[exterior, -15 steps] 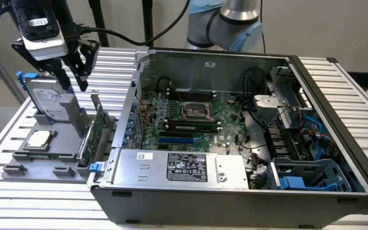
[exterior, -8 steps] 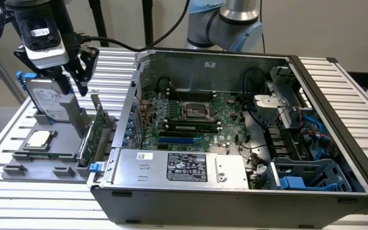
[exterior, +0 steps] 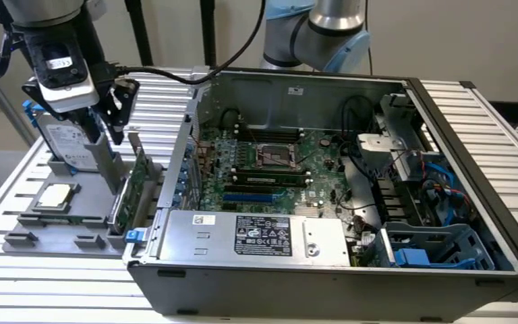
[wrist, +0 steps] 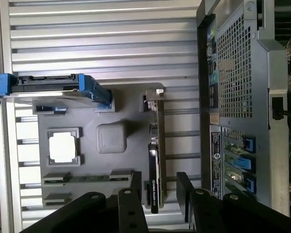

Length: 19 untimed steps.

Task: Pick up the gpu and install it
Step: 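Pick up the gpu and move the gpu toward the slot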

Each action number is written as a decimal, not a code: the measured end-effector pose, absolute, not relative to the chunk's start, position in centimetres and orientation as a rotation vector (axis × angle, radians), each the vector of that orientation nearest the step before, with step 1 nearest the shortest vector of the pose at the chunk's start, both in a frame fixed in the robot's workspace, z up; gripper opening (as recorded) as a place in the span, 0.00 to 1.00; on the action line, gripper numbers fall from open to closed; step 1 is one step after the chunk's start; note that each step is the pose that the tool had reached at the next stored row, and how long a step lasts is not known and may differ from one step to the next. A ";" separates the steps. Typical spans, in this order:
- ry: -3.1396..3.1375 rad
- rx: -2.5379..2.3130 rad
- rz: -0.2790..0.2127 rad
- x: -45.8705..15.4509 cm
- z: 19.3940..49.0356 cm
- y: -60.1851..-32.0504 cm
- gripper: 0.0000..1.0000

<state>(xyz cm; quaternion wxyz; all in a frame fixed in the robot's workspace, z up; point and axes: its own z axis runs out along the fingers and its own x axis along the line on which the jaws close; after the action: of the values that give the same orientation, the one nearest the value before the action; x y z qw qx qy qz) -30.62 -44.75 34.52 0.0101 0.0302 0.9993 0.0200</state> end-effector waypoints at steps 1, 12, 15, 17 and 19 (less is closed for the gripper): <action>3.119 0.093 0.062 -30.6 34.3 -44.9 1.00; 3.119 0.089 0.063 -30.7 32.3 -46.3 1.00; 3.119 0.089 0.063 -30.7 31.8 -46.3 1.00; 3.119 0.089 0.063 -30.7 31.4 -46.3 1.00; 3.119 0.089 0.062 -30.7 31.1 -46.3 1.00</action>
<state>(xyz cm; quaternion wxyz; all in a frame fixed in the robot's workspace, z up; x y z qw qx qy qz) -30.66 -46.33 31.06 0.0102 0.0284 0.9993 0.0200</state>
